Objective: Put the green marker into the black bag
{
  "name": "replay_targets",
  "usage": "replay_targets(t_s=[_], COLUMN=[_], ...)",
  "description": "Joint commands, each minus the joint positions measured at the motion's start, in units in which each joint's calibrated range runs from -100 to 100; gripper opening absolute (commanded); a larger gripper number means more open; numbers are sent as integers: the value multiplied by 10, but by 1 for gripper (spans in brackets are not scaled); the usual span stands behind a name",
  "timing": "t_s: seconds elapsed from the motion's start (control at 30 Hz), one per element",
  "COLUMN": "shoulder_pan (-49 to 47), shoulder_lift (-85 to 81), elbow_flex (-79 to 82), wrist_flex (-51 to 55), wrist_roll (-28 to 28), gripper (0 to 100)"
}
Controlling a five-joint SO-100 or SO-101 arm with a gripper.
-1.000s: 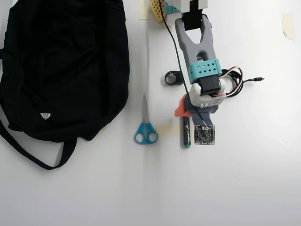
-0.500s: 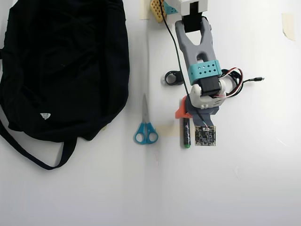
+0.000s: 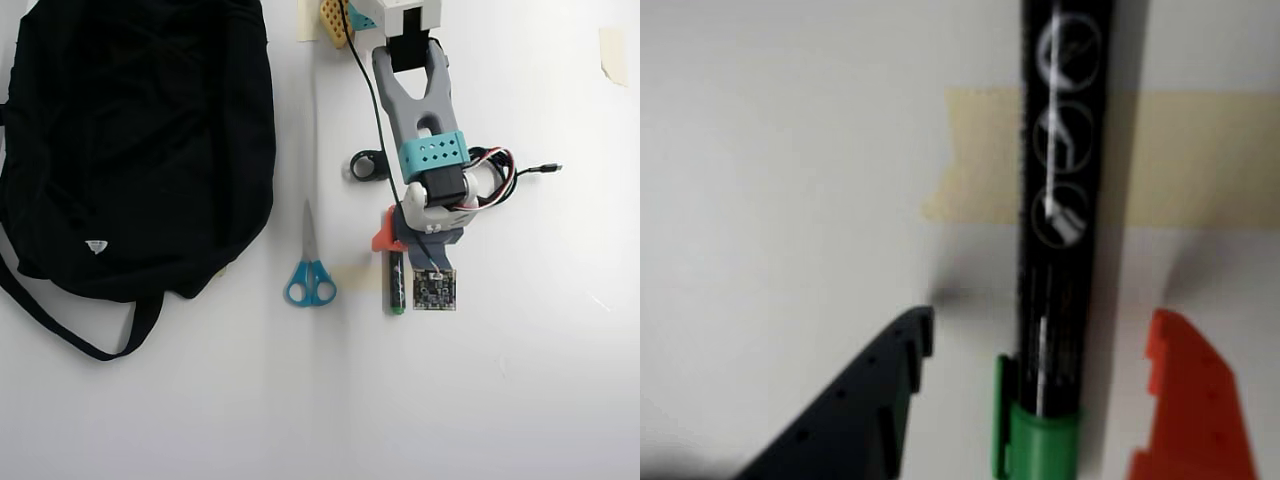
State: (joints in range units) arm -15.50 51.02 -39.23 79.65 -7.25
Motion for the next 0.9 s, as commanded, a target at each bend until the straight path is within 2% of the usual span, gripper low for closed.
replay_targets(t_s=[0.0, 0.4, 0.6, 0.87], shoulder_pan=[3, 8, 11, 11], shoulder_lift=[2, 3, 4, 4], elbow_flex=[-22, -28, -29, -29], wrist_flex=[-5, -5, -5, -5], wrist_roll=[1, 2, 2, 2], gripper=[27, 27, 23, 22])
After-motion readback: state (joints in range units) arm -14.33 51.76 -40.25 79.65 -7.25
